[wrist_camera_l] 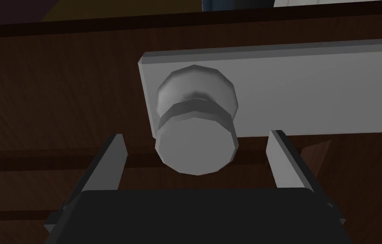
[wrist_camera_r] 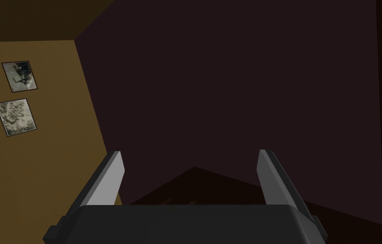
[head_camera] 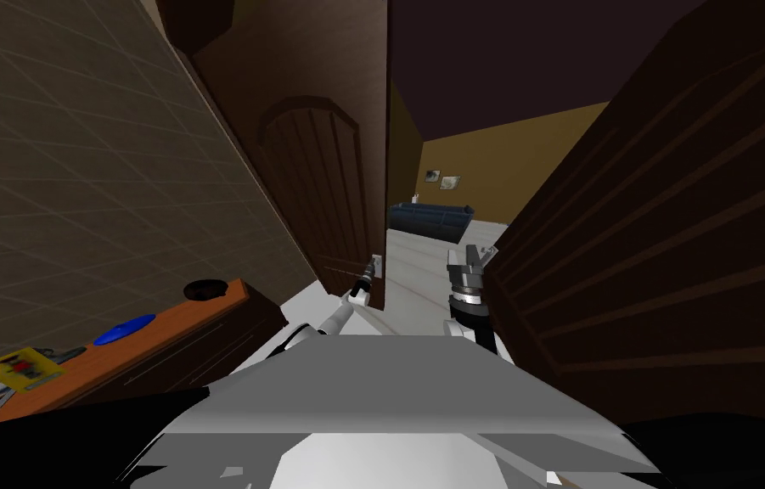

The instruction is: Push the door open

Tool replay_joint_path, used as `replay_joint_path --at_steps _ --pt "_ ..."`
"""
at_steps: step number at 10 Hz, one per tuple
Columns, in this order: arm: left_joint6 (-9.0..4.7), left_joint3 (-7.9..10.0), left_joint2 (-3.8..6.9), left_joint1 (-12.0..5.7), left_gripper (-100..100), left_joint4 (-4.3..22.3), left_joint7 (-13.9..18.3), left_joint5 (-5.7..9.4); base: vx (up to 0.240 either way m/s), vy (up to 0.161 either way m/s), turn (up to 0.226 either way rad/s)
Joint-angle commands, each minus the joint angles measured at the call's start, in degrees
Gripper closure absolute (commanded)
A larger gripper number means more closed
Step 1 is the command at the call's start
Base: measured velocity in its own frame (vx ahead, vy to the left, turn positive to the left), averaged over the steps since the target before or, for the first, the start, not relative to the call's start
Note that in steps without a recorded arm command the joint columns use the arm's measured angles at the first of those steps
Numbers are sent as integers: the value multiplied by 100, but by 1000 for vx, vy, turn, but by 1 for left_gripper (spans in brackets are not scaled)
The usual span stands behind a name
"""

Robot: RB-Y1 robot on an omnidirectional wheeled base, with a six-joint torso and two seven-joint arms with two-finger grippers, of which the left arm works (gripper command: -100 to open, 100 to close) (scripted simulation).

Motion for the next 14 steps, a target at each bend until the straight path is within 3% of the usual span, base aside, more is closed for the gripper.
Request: replay_joint_path --at_steps 1,2,3,8,14 --pt "-29 20 -52 -8 -100 30 -2 -3 186 -58 -25" --pt "-12 14 -33 -4 -100 13 -4 -2 81 -26 0" --pt "-12 14 -33 -4 100 13 -4 -2 -11 3 6" --pt "-12 14 -33 -4 100 13 -4 -2 -16 5 -2" --pt "-17 283 93 -9 100 84 -62 59 148 -107 39"
